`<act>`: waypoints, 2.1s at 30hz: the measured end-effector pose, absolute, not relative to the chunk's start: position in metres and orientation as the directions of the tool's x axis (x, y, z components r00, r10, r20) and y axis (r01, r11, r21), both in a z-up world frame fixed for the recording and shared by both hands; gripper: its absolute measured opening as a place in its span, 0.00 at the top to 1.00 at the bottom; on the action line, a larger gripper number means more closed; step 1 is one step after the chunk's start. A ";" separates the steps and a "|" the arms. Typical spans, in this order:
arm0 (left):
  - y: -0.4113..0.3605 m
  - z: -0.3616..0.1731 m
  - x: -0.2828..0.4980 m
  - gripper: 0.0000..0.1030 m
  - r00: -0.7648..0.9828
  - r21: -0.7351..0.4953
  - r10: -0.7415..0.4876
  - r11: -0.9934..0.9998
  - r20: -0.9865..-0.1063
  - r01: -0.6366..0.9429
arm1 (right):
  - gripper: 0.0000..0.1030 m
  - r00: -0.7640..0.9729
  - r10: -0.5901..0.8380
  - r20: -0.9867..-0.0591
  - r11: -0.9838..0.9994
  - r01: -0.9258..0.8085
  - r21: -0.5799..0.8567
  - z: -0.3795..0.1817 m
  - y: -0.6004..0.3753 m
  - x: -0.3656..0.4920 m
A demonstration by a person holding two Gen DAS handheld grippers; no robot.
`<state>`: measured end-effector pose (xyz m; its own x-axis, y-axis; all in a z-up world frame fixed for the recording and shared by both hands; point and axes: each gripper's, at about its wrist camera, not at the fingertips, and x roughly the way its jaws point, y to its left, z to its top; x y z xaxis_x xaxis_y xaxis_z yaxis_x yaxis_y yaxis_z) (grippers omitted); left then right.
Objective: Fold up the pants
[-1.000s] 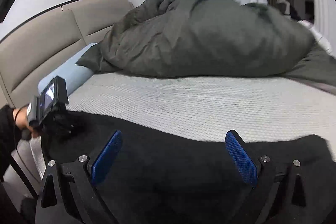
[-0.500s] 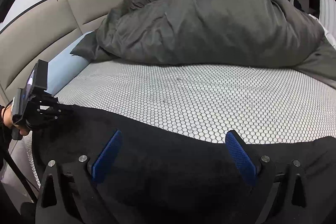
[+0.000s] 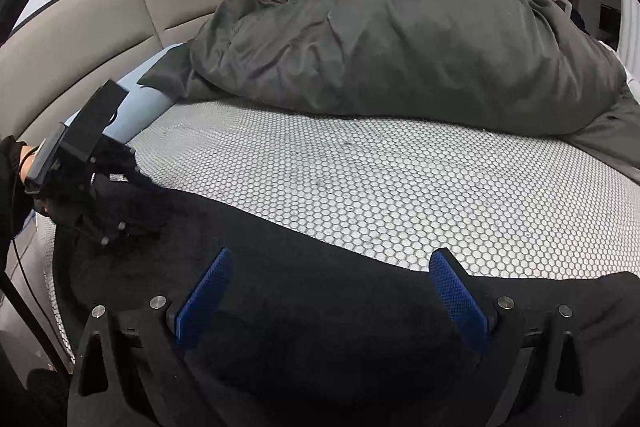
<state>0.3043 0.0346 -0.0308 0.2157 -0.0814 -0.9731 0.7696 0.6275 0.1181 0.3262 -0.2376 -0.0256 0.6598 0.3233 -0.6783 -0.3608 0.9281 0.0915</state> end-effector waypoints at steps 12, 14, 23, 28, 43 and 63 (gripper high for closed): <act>0.029 -0.030 0.297 0.98 0.172 0.072 -0.103 0.622 -0.980 0.779 | 0.03 0.677 0.333 -0.656 0.933 -0.335 0.128 -0.020 -0.253 0.322; 0.029 -0.024 0.288 0.99 0.196 0.090 -0.104 0.620 -0.975 0.779 | 0.03 0.681 0.335 -0.652 0.934 -0.330 0.136 -0.019 -0.256 0.321; 0.056 0.019 0.305 1.00 0.332 0.160 -0.120 0.694 -0.935 0.702 | 0.03 0.699 0.334 -0.632 0.937 -0.317 0.145 -0.013 -0.260 0.316; 0.049 -0.022 0.316 0.97 0.335 0.235 0.001 0.713 -0.942 0.660 | 0.03 0.706 0.335 -0.624 0.938 -0.311 0.152 -0.011 -0.261 0.315; 0.031 0.087 0.236 0.01 0.598 -0.110 -0.250 0.959 -0.761 0.261 | 0.02 0.757 0.279 -0.591 0.957 -0.172 0.232 0.004 -0.328 0.299; -0.124 -0.001 0.138 0.01 0.495 -0.163 -0.352 0.908 -0.794 0.385 | 0.02 0.774 0.004 -0.633 0.936 0.220 0.275 -0.027 -0.471 0.204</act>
<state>0.1376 -0.1243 -0.0006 0.4952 -0.3524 -0.7941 0.3850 0.9084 -0.1630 0.2041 -0.4714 -0.0271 0.7745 0.0040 -0.6326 0.2201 0.9358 0.2753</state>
